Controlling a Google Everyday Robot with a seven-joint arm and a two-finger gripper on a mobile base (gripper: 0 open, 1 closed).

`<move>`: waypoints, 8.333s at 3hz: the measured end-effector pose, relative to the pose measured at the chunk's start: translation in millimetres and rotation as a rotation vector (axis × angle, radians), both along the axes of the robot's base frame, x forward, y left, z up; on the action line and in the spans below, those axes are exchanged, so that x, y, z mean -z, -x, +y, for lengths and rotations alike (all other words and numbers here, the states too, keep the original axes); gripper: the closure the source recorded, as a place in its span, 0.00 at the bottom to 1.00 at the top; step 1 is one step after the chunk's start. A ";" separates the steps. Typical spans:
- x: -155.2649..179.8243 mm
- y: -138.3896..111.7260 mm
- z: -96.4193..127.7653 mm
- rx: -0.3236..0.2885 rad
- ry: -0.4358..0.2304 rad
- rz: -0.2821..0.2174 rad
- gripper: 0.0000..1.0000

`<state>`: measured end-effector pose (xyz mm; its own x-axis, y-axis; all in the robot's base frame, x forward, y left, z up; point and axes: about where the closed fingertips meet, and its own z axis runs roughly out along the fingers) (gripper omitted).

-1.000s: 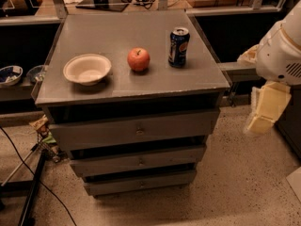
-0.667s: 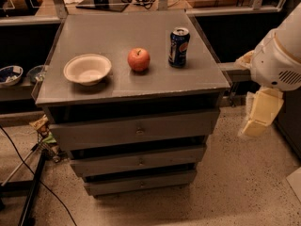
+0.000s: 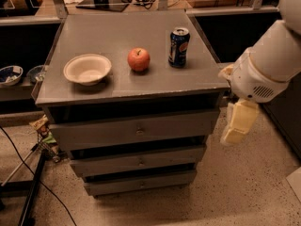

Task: Open top drawer

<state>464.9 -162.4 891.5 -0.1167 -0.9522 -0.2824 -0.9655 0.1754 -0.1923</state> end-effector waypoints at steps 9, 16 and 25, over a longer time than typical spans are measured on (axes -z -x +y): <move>157.8 -66.2 79.6 0.027 -0.091 0.065 0.00; 210.2 -103.8 70.6 -0.010 -0.087 0.104 0.00; 200.9 -98.7 83.7 -0.075 -0.068 0.116 0.00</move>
Offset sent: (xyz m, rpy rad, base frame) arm 0.0238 0.0459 -0.0813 0.1686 0.0443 0.0219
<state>563.7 -78.7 690.6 -0.0814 -0.9387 -0.3350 -0.9915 0.1106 -0.0691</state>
